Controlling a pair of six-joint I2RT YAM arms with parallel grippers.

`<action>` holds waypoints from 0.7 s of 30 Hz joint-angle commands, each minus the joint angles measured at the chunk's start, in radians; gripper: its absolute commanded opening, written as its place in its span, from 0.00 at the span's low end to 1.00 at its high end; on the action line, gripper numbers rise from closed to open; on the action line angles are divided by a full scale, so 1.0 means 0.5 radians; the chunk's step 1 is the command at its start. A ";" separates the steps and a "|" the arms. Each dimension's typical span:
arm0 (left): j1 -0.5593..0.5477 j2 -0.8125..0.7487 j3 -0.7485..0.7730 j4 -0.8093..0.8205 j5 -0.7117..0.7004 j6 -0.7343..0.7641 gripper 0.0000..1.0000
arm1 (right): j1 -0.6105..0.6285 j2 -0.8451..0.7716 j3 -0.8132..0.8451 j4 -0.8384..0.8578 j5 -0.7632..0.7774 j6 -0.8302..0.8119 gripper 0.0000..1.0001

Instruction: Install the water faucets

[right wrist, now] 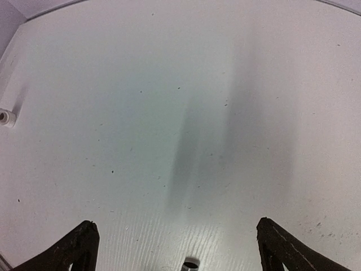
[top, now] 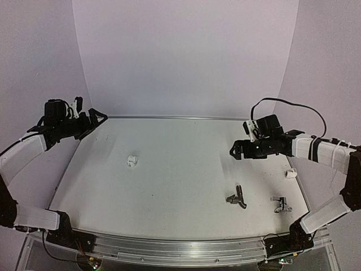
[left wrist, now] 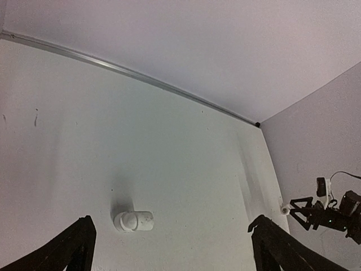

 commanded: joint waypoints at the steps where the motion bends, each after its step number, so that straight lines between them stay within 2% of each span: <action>1: -0.190 0.161 0.113 0.039 0.000 0.000 0.98 | 0.118 0.107 0.101 -0.164 -0.133 -0.008 0.98; 5: -0.378 0.287 0.143 0.037 -0.174 0.015 0.98 | 0.214 0.180 0.114 -0.389 -0.085 -0.006 0.95; 8: -0.472 0.382 0.186 0.037 -0.255 0.023 0.97 | 0.268 0.171 0.082 -0.531 0.117 0.028 0.95; 14: -0.658 0.559 0.317 0.038 -0.340 0.031 0.96 | 0.273 0.054 -0.086 -0.538 0.321 0.238 0.95; 16: -0.723 0.603 0.357 0.038 -0.375 0.031 0.96 | 0.273 0.083 -0.117 -0.528 0.373 0.284 0.91; 21: -0.885 0.675 0.418 0.052 -0.455 0.005 0.95 | 0.272 0.173 -0.191 -0.382 0.284 0.388 0.76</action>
